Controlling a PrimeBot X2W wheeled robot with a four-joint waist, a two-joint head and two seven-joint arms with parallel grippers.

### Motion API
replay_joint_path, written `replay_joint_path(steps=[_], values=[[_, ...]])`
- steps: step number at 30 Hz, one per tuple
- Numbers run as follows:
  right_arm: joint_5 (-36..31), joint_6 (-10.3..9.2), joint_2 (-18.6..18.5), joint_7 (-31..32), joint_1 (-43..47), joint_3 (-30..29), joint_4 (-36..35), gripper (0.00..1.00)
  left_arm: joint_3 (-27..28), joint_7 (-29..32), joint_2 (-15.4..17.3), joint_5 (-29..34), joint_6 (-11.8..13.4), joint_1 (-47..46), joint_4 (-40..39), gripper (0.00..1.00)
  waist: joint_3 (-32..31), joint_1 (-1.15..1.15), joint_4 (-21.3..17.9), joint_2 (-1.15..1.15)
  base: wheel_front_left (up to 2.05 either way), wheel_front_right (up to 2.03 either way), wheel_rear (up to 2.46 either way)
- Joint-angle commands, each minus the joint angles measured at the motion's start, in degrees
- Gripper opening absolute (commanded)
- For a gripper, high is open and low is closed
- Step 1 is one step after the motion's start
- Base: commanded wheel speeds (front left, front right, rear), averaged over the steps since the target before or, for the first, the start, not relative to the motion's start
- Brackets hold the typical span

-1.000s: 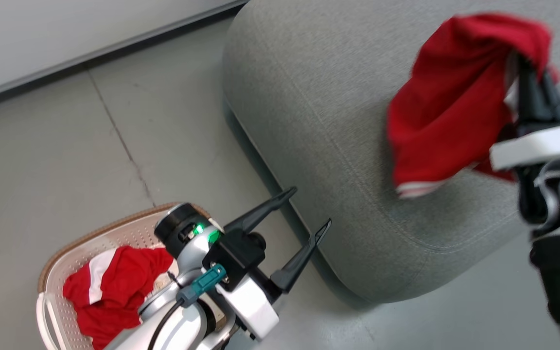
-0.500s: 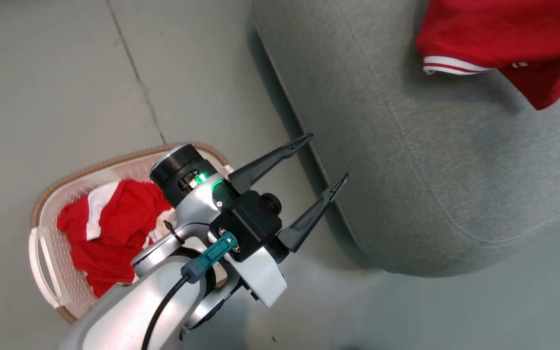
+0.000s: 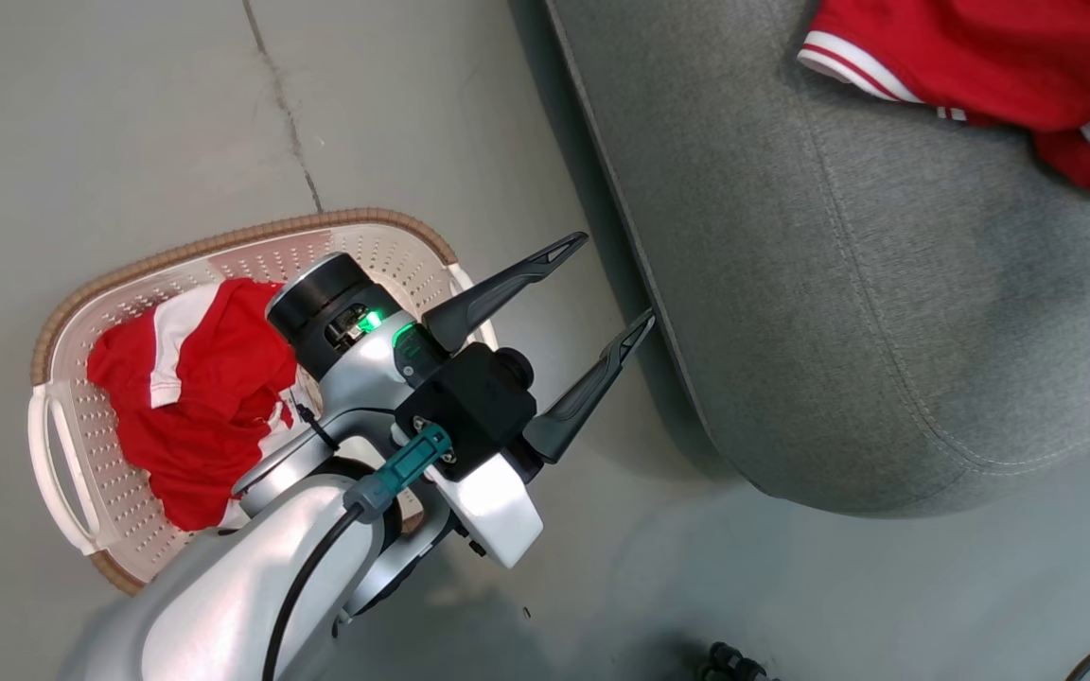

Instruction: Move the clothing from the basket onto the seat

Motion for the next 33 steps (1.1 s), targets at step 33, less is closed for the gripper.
replay_joint_path(steps=[33], values=[[-7.1, 0.01, 4.6, 2.6, 33.8, 15.8, -33.1, 1.0, 9.8, -17.4, -5.1, -11.5, 11.5, 16.1, 11.1, 1.0, -25.7, 0.0, 15.5, 0.0, 0.0, 0.0, 0.0]])
